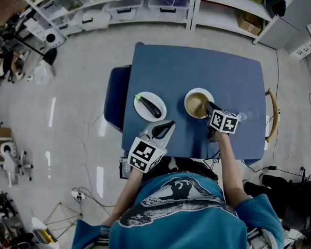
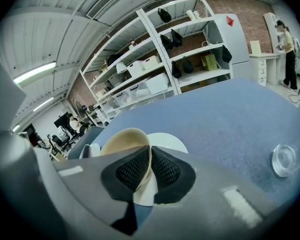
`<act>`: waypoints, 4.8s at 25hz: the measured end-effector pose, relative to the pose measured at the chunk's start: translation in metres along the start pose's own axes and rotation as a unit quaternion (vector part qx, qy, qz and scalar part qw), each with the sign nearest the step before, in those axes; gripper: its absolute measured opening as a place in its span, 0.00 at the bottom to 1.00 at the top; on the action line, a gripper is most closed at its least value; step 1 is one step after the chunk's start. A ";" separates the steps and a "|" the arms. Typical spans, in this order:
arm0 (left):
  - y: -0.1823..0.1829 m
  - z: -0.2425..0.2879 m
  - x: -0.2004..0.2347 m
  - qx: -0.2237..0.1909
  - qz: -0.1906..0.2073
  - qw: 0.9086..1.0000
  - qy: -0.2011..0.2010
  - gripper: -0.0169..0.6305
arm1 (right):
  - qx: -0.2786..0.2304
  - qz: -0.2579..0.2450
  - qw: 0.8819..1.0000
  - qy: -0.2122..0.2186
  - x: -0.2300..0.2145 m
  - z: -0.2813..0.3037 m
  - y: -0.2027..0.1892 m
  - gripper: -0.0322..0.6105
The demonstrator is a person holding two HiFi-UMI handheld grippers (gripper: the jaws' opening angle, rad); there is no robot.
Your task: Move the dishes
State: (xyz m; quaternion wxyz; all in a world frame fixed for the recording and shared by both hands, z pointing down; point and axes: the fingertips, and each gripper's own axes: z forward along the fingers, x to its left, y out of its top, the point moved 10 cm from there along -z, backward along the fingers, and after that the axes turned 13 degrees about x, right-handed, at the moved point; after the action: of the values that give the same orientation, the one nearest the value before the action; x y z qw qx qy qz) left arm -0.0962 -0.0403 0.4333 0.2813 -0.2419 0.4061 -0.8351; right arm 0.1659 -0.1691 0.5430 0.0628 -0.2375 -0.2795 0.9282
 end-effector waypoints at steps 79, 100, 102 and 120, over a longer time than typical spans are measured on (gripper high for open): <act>-0.029 -0.045 0.039 -0.007 0.013 0.998 -0.062 0.05 | -0.092 -0.135 0.985 0.061 0.147 -0.074 -0.046 0.30; -0.048 -0.067 -0.082 -0.020 -0.005 1.000 -0.020 0.05 | -0.119 -0.197 0.966 0.117 0.143 -0.155 -0.117 0.10; -0.051 -0.070 -0.091 -0.021 -0.004 1.000 -0.017 0.05 | -0.121 -0.197 0.965 0.119 0.143 -0.160 -0.121 0.05; -0.064 -0.084 -0.129 -0.030 0.005 1.000 -0.002 0.05 | -0.102 -0.260 0.951 0.135 0.150 -0.180 -0.144 0.05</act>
State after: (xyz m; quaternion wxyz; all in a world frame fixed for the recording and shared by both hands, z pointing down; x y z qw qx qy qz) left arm -0.0728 0.1237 0.4161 0.2787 -0.2499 0.4316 -0.8208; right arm 0.1170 0.0766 0.4298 0.3149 -0.2851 -0.4134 0.8054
